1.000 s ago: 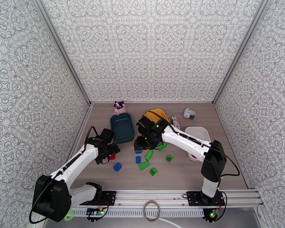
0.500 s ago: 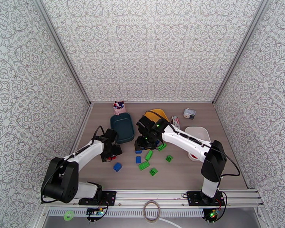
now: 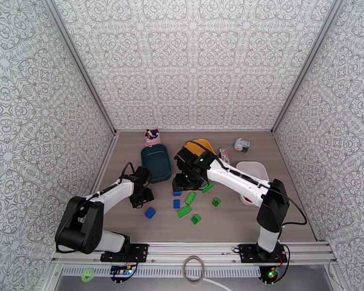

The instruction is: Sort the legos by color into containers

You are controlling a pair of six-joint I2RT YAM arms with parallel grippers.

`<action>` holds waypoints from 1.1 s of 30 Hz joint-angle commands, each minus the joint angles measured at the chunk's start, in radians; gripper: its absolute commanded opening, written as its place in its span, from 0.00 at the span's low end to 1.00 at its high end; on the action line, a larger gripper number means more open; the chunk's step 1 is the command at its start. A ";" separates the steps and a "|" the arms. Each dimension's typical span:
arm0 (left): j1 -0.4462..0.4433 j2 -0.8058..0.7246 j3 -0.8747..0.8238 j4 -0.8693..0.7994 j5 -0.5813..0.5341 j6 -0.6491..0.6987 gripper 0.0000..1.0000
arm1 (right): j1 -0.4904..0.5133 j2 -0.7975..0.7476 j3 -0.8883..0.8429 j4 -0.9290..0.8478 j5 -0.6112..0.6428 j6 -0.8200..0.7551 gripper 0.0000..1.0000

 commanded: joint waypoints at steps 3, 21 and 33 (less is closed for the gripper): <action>0.007 -0.010 0.014 -0.011 0.006 0.014 0.51 | -0.002 0.003 0.027 -0.018 0.021 0.000 0.53; -0.098 -0.278 0.045 -0.128 0.098 -0.053 0.46 | -0.150 -0.079 -0.024 -0.030 0.061 -0.030 0.51; -0.430 0.064 0.376 0.144 0.358 -0.055 0.45 | -0.548 -0.339 -0.247 -0.034 0.046 -0.033 0.50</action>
